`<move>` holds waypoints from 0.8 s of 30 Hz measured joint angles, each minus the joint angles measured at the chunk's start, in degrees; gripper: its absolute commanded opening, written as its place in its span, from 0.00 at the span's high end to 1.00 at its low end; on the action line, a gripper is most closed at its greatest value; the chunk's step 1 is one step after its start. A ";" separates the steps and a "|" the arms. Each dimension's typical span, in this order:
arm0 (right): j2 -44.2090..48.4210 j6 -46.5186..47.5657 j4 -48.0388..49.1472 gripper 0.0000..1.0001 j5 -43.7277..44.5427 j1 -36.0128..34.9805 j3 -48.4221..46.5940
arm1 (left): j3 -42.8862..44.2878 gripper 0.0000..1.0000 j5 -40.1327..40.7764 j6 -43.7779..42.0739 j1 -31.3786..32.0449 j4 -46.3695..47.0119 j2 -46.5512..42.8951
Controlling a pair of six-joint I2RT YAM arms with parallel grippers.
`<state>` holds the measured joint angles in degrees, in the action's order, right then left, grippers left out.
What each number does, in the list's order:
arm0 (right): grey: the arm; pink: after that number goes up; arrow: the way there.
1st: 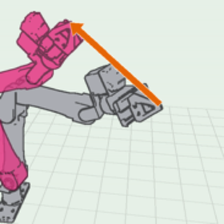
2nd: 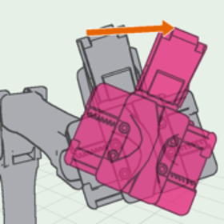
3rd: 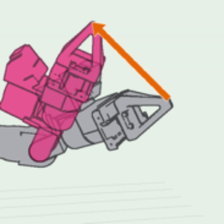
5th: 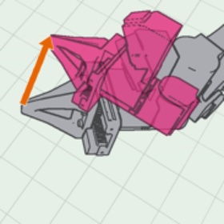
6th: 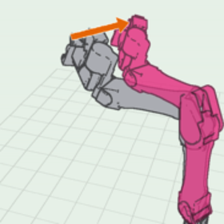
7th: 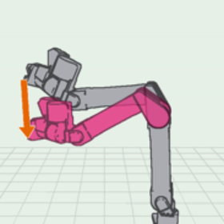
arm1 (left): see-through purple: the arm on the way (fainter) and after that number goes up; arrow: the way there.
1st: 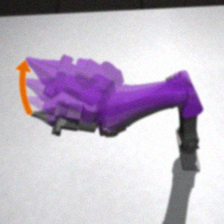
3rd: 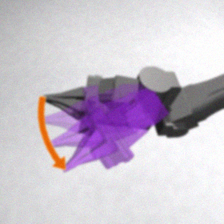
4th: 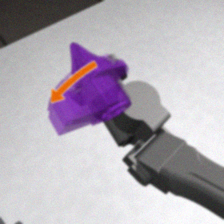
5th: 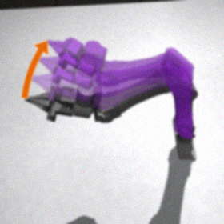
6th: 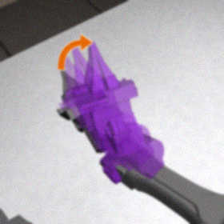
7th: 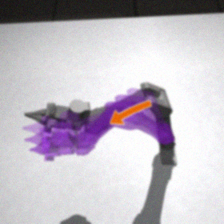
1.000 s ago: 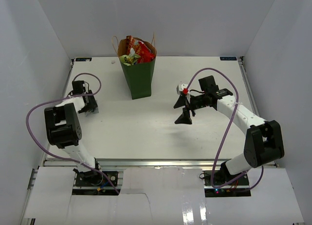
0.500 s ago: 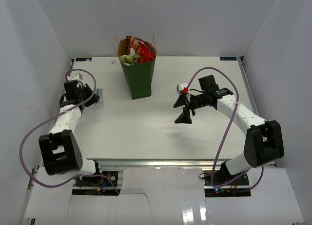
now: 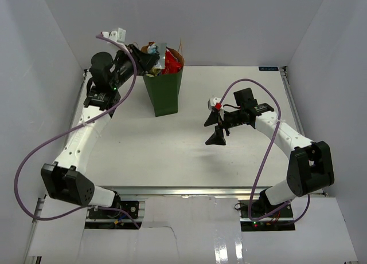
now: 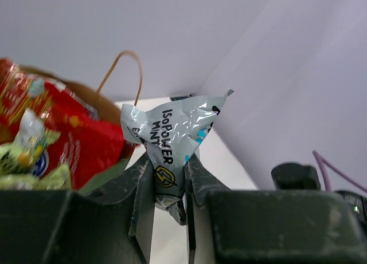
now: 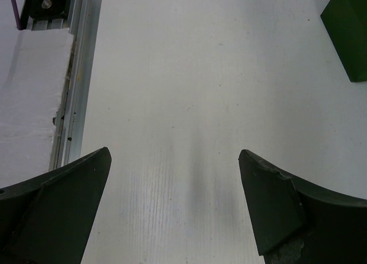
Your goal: Place the snacks into the paper bag
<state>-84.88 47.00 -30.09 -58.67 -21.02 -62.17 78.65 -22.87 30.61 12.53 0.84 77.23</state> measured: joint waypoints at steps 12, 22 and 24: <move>1.33 0.11 -0.33 0.02 1.33 0.00 1.16 | 25.16 0.65 13.29 -6.21 3.89 -7.50 28.70; 2.64 0.13 -1.68 0.02 2.62 0.39 1.95 | 25.81 0.09 16.28 -8.35 4.22 -12.37 29.59; 2.64 -0.04 -2.08 0.04 3.43 0.44 1.70 | 26.40 0.09 15.69 -8.17 4.59 -12.46 28.96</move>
<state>-82.24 46.96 -32.16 -55.24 -20.58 -60.47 105.06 -7.18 22.44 17.12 -11.62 106.19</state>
